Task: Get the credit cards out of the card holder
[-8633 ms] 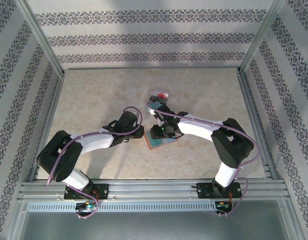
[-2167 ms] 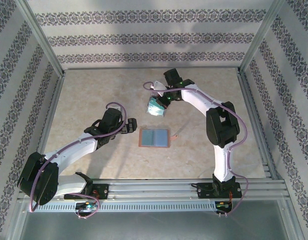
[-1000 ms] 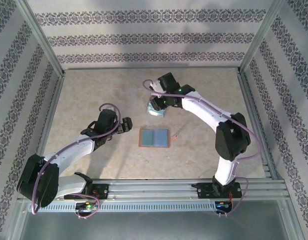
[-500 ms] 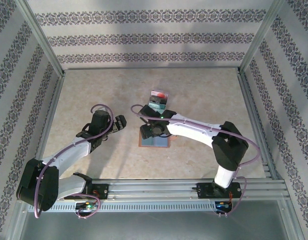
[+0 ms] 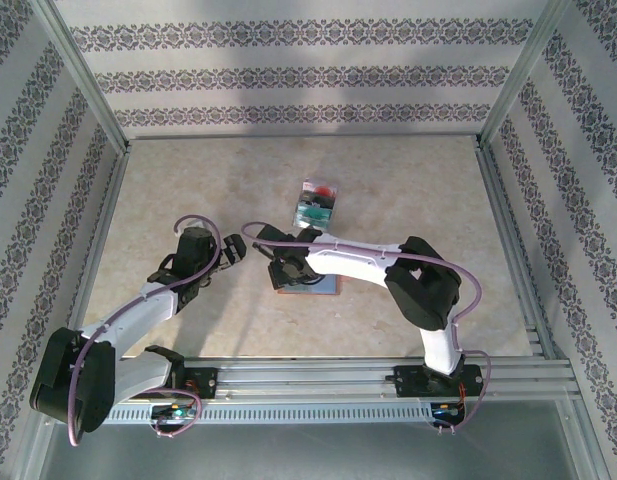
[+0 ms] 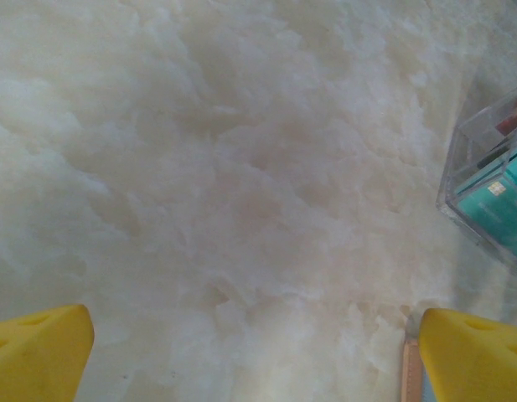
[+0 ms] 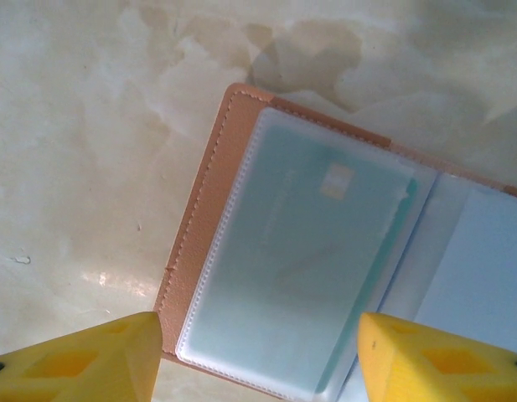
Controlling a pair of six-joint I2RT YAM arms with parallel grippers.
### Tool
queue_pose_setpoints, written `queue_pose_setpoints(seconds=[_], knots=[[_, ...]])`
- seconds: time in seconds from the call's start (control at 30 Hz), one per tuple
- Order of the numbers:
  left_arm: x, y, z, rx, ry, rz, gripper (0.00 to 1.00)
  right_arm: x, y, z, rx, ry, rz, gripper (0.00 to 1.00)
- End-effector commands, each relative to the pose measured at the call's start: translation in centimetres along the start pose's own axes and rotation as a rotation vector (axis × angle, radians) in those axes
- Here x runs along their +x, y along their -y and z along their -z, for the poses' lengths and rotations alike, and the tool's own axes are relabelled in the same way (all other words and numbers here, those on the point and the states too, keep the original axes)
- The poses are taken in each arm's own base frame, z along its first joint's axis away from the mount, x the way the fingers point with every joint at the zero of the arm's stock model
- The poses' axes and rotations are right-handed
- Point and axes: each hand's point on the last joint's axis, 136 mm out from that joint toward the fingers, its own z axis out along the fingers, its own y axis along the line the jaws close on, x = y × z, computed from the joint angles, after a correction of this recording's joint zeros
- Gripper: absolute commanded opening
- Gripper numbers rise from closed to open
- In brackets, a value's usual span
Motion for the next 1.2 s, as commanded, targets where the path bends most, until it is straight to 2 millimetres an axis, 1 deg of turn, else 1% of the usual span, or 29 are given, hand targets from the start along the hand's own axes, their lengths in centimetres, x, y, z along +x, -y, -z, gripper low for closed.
queue_pose_setpoints(seconds=[0.0,0.27,0.4,0.5,0.57,0.7,0.77,0.87,0.97,1.17], knots=[[-1.1,-0.1,0.1,0.015,0.047,0.035,0.99,0.0,1.2,-0.9,0.066,-0.018,-0.008,0.63],[-1.1,-0.1,0.1,0.018,0.042,0.042,0.99,1.0,1.7,-2.3,0.084,-0.059,-0.010,0.63],[-1.0,-0.2,0.1,0.019,0.038,0.047,0.99,1.5,2.3,-3.0,0.091,-0.083,-0.015,0.57],[-1.2,-0.1,0.2,0.023,0.043,0.051,0.99,1.7,2.5,-3.0,0.084,-0.088,-0.021,0.52],[-1.3,0.1,0.3,0.029,0.044,0.048,0.99,1.8,2.5,-2.9,0.076,-0.086,-0.020,0.47],[-1.7,0.3,0.6,0.034,0.053,0.034,0.99,1.3,2.6,-2.0,0.065,-0.059,-0.019,0.30],[-2.0,0.5,0.8,0.036,0.058,0.024,0.99,0.9,2.8,-1.5,0.067,-0.043,-0.016,0.26],[-2.4,0.8,1.3,0.041,0.070,0.002,0.99,0.4,3.4,-0.5,0.090,-0.011,-0.009,0.26],[-2.8,1.1,1.8,0.053,0.079,-0.021,0.99,0.0,4.4,0.4,0.128,0.016,-0.005,0.31],[-2.7,2.2,2.3,0.085,0.065,-0.062,1.00,0.3,7.0,1.2,0.179,0.026,-0.037,0.38]])
